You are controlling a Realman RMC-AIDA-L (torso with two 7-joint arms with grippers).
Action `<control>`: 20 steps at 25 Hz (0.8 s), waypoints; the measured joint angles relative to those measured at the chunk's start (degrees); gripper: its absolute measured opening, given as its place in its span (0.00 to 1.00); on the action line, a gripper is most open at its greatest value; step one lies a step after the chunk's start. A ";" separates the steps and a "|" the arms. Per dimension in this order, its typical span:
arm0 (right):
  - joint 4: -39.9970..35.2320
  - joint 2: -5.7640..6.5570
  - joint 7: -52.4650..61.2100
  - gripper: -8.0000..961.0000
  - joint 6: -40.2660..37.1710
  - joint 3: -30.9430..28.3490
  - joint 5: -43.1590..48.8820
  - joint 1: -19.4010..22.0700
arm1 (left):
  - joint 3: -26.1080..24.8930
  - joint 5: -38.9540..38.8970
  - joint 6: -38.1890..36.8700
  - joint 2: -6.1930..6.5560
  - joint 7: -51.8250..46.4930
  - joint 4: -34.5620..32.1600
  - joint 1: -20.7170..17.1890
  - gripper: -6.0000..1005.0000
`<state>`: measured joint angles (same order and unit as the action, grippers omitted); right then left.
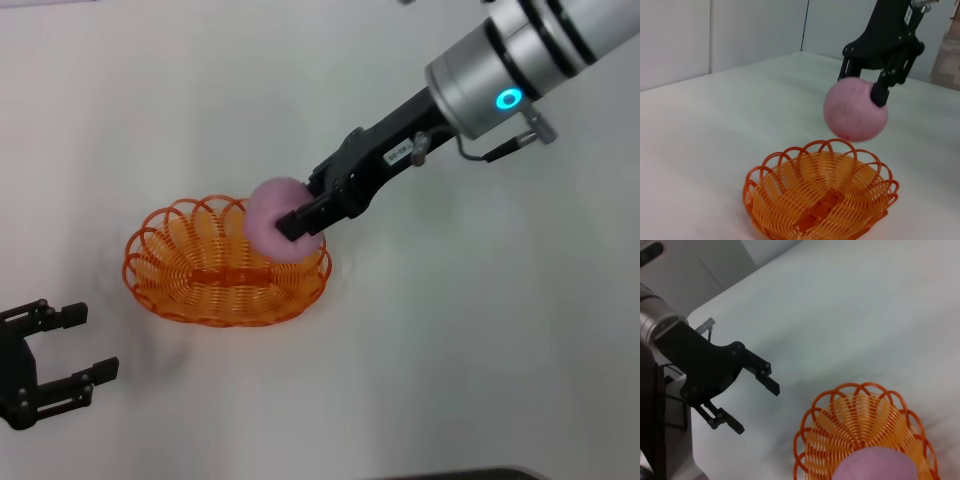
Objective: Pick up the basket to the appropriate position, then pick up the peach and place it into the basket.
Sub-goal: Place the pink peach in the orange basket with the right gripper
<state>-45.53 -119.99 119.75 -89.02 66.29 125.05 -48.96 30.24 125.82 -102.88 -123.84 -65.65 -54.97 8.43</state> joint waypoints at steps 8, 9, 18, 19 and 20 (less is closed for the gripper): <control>4.50 -0.28 -0.90 0.48 6.29 5.62 -1.27 -1.37 | 0.00 -0.12 -0.01 0.00 -0.01 0.12 -0.11 0.72; 5.01 -0.29 -1.43 0.48 6.80 5.95 -1.91 -1.42 | 0.00 -0.14 0.00 -0.01 -0.01 0.12 -0.12 0.72; 5.95 -0.09 -4.76 0.55 7.02 6.42 -4.38 -0.99 | 0.00 -0.16 -0.04 -0.09 -0.02 0.13 -0.17 0.72; 5.97 -0.11 -4.81 0.56 7.06 6.43 -4.39 -0.95 | 0.00 -0.15 -0.04 -0.09 -0.04 0.13 -0.17 0.72; 6.00 -0.12 -4.84 0.58 7.09 6.44 -4.39 -0.93 | 0.00 -0.14 -0.04 -0.09 -0.06 0.13 -0.17 0.72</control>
<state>-39.53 -120.11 114.91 -81.94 72.73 120.66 -49.89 30.24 125.68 -102.92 -123.93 -65.71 -54.84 8.26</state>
